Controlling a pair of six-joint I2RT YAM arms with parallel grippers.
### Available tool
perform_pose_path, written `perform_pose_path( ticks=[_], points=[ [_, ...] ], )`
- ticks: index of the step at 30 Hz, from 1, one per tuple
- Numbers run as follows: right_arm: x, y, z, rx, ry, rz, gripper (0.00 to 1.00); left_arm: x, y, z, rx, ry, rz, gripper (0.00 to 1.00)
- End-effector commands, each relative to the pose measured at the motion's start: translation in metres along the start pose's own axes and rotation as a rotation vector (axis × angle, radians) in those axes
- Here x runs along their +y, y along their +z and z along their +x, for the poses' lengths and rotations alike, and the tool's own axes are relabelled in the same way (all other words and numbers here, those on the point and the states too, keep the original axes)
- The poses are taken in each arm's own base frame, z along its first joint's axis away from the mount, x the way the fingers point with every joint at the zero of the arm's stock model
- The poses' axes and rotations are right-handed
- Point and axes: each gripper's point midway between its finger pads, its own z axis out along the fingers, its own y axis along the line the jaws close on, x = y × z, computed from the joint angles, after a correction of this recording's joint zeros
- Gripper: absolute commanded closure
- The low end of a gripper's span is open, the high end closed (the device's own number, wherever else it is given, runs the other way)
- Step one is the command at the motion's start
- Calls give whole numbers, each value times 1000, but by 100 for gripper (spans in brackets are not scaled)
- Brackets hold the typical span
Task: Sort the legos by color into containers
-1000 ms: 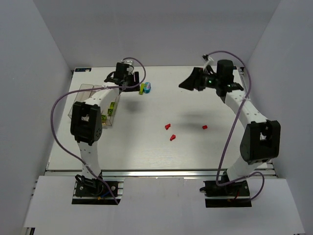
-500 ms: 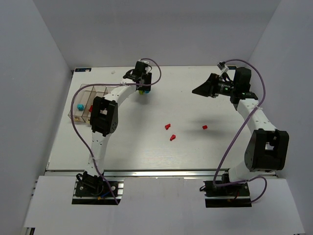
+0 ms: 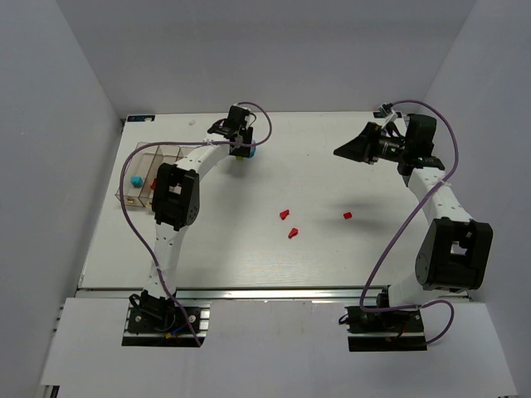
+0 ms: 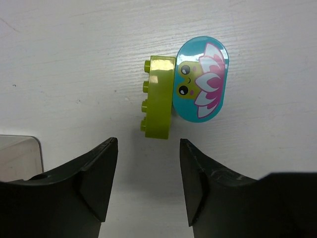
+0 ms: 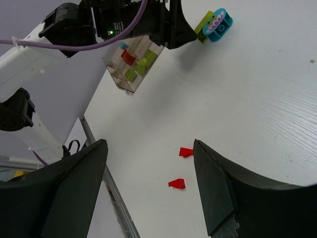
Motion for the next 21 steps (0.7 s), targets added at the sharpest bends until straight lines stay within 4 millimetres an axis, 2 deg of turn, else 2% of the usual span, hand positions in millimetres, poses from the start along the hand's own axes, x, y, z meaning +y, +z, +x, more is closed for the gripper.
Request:
perform_pose_path(
  ticks=[1,16,21],
  points=[
    [5,-2,-8,-18,-38,-25,25,-2,-5,1,4,20,21,37],
    [3,-6,-10,-34,-37,-15,25,-7,17,0,17,37,24,37],
    [2,-8,-11,-41,-37,-10,25,-1,19,-4,-1,20,9,43]
  ],
)
